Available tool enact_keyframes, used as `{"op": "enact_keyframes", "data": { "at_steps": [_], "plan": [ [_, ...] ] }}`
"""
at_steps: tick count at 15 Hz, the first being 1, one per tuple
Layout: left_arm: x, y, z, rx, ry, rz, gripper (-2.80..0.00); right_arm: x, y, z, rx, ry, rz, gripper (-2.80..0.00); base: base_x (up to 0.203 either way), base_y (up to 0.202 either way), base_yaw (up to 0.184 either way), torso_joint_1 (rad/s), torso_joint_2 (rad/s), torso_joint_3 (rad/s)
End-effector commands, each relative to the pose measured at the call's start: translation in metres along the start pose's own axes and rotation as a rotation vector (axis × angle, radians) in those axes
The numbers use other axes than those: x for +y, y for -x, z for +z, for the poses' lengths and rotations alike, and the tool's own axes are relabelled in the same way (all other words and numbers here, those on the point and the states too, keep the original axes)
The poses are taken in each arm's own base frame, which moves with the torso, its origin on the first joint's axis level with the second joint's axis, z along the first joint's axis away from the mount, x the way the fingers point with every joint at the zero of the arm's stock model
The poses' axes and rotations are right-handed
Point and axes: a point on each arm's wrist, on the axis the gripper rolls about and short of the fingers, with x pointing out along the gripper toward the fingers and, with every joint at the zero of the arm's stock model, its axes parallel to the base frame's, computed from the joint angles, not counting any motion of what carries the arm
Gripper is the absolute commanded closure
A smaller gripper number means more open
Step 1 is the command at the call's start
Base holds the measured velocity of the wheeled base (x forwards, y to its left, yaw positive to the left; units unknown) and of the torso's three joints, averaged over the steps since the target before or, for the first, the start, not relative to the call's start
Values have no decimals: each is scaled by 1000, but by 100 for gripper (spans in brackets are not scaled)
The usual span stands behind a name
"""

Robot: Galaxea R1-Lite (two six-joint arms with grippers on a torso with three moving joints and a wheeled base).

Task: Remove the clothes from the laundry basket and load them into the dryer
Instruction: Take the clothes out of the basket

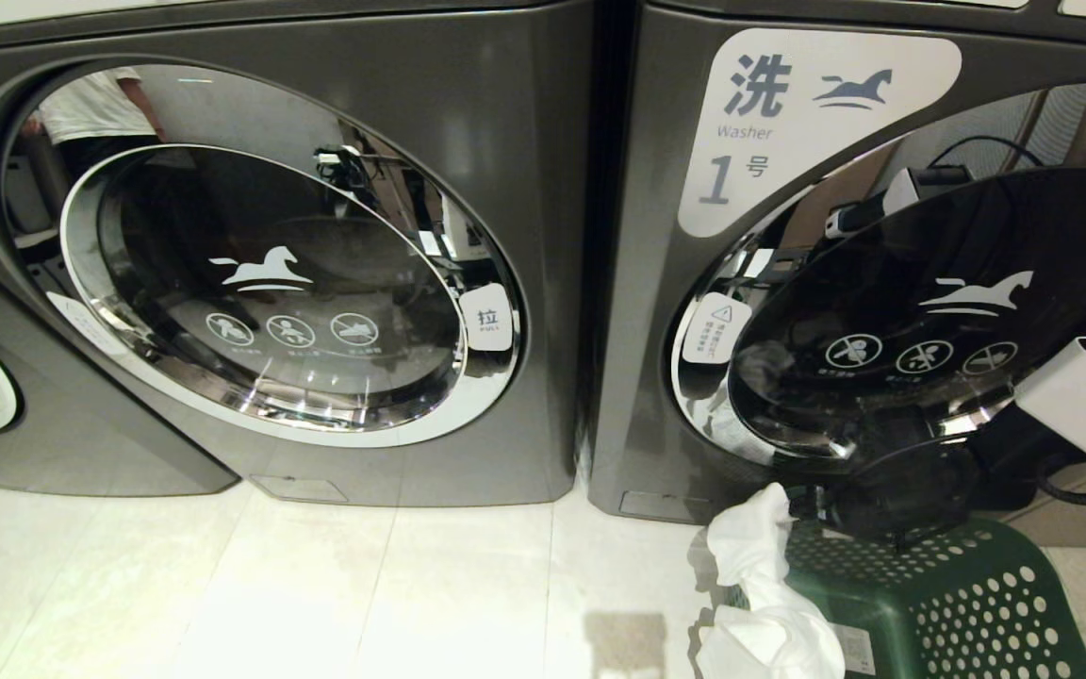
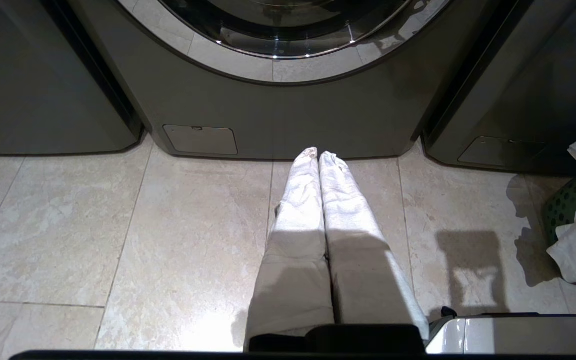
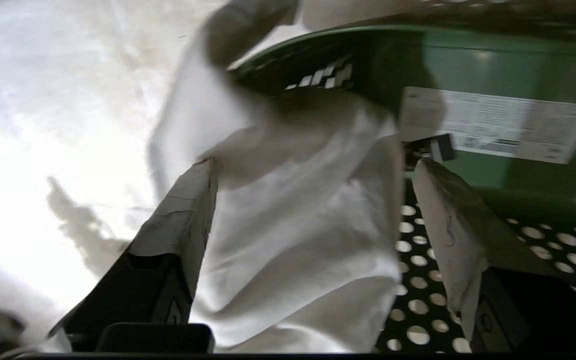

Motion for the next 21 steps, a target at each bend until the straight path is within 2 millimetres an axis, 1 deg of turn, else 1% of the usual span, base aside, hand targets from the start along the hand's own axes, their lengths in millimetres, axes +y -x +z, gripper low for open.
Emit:
{"op": "enact_keyframes", "data": {
  "at_steps": [1,4,7,12,14,17,21],
  "plan": [
    [0,0,0,0,0,0,0,2,5,2,-5,2,44,-280,0,0,0,0,0,0],
    [0,0,0,0,0,0,0,2,2,-1,18,6,99,-280,0,0,0,0,0,0],
    [0,0,0,0,0,0,0,-1,-8,-7,45,26,103,-280,0,0,0,0,0,0],
    [0,0,0,-1,0,0,0,-2,-16,-7,40,41,178,-280,0,0,0,0,0,0],
    [0,0,0,0,0,0,0,-4,-23,-4,18,64,175,-280,0,0,0,0,0,0],
    [0,0,0,0,0,0,0,-7,-31,-2,-42,160,175,-280,0,0,0,0,0,0],
    [0,0,0,-1,0,0,0,-9,-38,0,-102,193,189,-280,0,0,0,0,0,0]
  ]
}}
